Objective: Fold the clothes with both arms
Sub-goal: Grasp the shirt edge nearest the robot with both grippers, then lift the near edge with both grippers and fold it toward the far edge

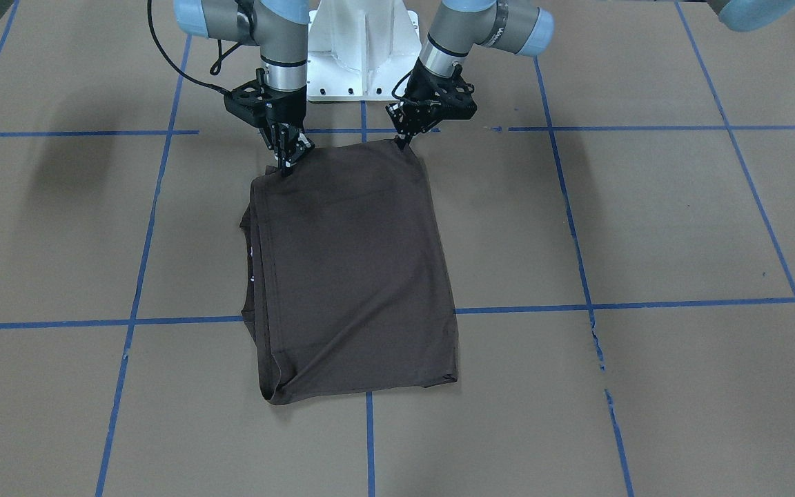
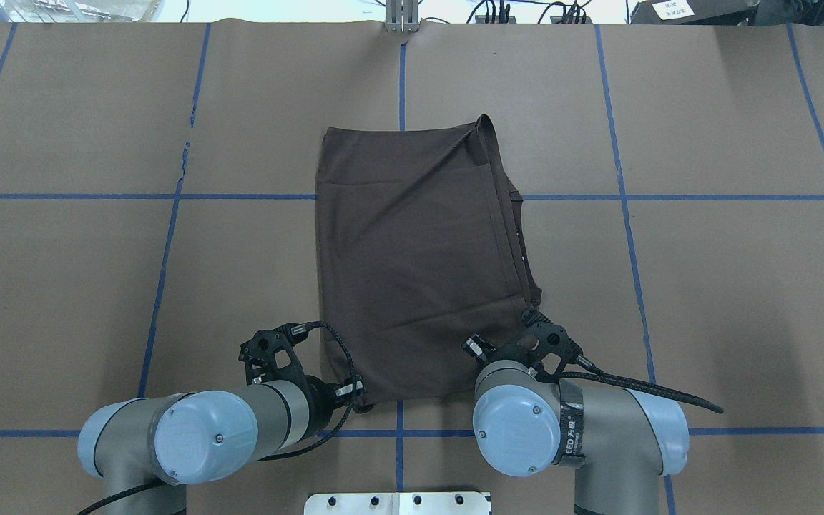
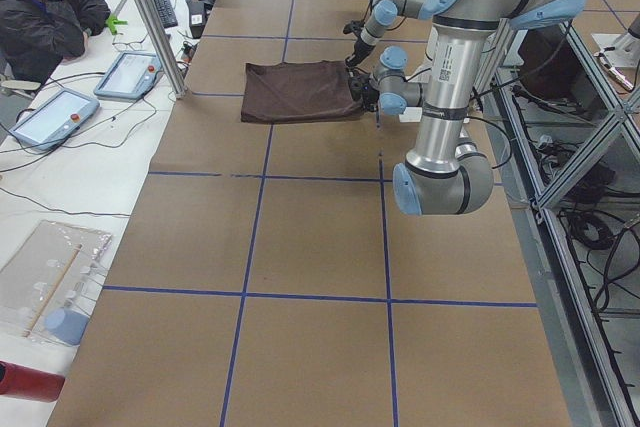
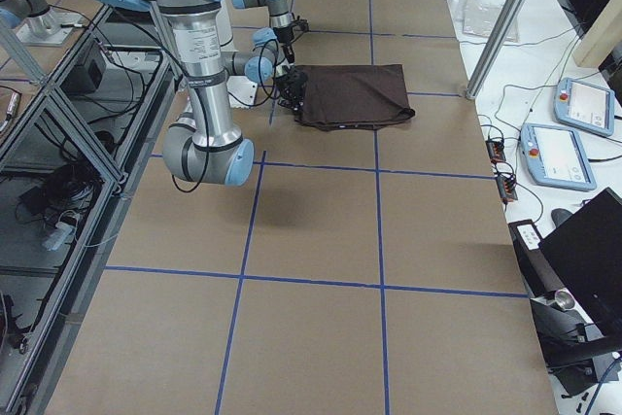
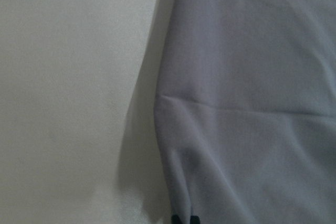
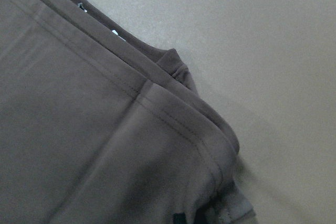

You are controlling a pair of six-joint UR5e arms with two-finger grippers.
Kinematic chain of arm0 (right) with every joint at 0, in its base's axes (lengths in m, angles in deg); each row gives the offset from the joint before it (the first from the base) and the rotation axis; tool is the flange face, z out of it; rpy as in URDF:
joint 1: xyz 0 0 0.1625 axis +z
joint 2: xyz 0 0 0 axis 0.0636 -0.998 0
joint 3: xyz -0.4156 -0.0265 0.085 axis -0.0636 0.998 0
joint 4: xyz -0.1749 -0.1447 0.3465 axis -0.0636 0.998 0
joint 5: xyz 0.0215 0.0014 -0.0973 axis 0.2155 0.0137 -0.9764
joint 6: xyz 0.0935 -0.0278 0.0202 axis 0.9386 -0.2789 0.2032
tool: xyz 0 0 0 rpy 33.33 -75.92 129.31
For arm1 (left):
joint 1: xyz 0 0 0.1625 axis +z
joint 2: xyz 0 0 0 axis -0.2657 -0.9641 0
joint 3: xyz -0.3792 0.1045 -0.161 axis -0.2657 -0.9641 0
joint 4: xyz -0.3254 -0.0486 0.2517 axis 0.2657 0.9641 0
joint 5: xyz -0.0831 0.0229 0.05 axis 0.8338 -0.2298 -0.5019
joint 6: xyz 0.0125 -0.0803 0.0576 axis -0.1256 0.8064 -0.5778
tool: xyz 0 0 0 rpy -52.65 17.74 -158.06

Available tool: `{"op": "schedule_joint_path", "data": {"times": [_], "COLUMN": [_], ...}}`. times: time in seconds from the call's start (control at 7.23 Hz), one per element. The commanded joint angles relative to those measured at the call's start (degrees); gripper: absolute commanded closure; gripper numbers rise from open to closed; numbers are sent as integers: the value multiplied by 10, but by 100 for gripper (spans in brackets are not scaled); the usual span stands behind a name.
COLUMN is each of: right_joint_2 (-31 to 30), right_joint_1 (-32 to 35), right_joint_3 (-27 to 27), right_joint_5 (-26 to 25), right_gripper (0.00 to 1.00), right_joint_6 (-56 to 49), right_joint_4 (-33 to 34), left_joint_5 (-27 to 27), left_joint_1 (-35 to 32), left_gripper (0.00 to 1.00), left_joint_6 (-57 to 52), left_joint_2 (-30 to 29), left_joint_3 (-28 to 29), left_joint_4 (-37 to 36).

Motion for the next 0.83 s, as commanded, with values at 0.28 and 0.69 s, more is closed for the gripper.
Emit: {"op": "schedule_joint_path", "data": {"times": [0.28, 0.69], "right_joint_2": [1, 20], "right_joint_1": [-9, -35], "right_joint_3": [-199, -271], "right_joint_5": [5, 5], "right_gripper": [100, 100], "right_joint_6": [2, 6], "right_joint_4": [101, 188], "left_joint_5": [40, 66], "left_joint_1": [-6, -6], "left_gripper": [100, 100], "left_joint_6": [-38, -38], "left_joint_2": [3, 1], "left_joint_3": [-201, -290], "left_joint_4": [-153, -252]}}
